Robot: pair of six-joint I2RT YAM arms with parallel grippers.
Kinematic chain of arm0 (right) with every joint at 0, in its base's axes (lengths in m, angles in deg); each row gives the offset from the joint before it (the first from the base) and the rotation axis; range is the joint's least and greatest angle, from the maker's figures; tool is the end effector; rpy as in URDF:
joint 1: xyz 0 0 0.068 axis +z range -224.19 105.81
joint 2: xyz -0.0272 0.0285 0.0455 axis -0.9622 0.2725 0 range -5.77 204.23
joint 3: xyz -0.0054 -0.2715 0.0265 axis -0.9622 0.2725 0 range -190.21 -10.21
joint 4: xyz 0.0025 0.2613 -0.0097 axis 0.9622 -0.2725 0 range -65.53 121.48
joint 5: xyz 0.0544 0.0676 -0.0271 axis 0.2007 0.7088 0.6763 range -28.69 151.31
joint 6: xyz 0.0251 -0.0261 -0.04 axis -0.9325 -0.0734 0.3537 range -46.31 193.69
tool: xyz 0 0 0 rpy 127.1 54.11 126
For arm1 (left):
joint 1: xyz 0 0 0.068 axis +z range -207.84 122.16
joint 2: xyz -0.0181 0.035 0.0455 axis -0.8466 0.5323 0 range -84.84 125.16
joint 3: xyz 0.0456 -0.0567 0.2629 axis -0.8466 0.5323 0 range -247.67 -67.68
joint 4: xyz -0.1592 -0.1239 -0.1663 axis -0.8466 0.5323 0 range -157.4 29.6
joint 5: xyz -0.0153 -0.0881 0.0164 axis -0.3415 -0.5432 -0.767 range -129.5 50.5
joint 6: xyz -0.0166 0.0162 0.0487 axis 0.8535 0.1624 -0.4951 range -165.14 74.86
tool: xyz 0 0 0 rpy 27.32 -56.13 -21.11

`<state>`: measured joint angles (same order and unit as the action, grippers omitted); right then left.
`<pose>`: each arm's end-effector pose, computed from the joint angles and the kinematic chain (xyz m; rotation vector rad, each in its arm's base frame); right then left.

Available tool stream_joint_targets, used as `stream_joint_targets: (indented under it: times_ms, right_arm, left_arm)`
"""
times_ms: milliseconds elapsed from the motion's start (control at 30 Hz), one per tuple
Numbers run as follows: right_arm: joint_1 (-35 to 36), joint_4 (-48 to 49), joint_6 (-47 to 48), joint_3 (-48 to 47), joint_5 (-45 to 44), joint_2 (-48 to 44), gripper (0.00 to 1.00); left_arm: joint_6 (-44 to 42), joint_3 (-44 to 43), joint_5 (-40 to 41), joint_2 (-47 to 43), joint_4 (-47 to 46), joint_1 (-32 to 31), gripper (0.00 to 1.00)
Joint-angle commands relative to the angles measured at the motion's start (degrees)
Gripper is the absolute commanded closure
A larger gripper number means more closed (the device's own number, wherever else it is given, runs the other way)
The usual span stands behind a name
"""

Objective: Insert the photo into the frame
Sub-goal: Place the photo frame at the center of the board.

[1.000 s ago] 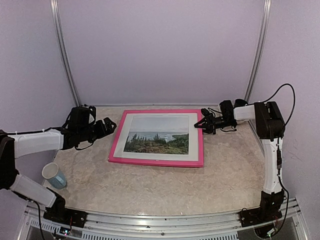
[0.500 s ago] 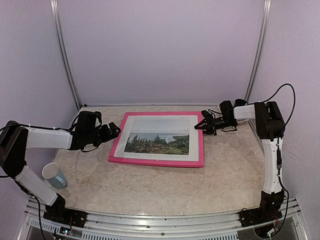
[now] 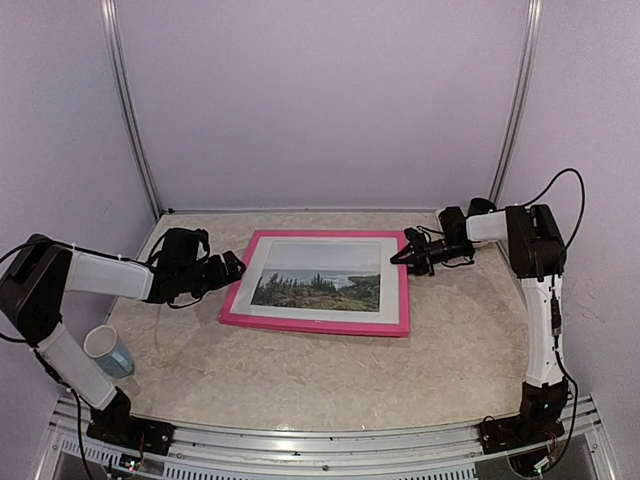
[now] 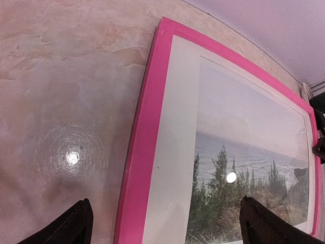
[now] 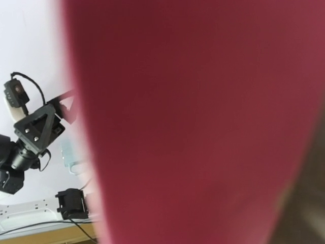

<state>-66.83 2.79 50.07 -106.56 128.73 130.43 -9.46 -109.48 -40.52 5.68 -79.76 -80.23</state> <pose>0.4612 0.0927 0.1038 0.0414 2.5815 1.7768 0.2933 -0.1214 0.1680 -0.2522 2.2534 -0.5741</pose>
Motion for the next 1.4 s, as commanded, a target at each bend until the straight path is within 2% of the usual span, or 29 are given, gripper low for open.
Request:
stream_joint_targets:
  times_ms: [0, 233, 500, 633, 933, 1367]
  right_arm:
    - [-1.6, 1.9, 6.1, -2.4, -17.1, 1.4, 0.79]
    - [-1.7, 0.1, 6.5, -3.0, -19.9, 1.3, 0.61]
    - [-1.7, -2.3, 7.2, -3.8, -23.2, 0.5, 0.51]
    - [-1.7, -2.7, 7.5, -3.3, -23.7, 0.4, 0.50]
    - [-1.6, -2.8, 7.5, -0.6, -27.7, -3.7, 0.39]
    - [0.7, -0.2, 7.2, 4.5, -29.6, -6.5, 0.38]
  left_arm:
    - [-0.7, 0.6, 0.3, 1.8, -2.5, -1.1, 0.01]
    - [-0.3, 0.6, 0.3, 4.1, -3.7, -2.2, 0.01]
    - [0.4, 0.7, 0.1, 6.2, -4.9, -3.7, 0.01]
    - [1.1, 1.1, -0.2, 7.5, -6.2, -4.9, 0.01]
    - [2.4, 3.5, -1.7, 6.8, -8.7, -5.3, 0.01]
    - [4.8, 7.6, -4.7, 4.1, -13.0, -7.9, 0.01]
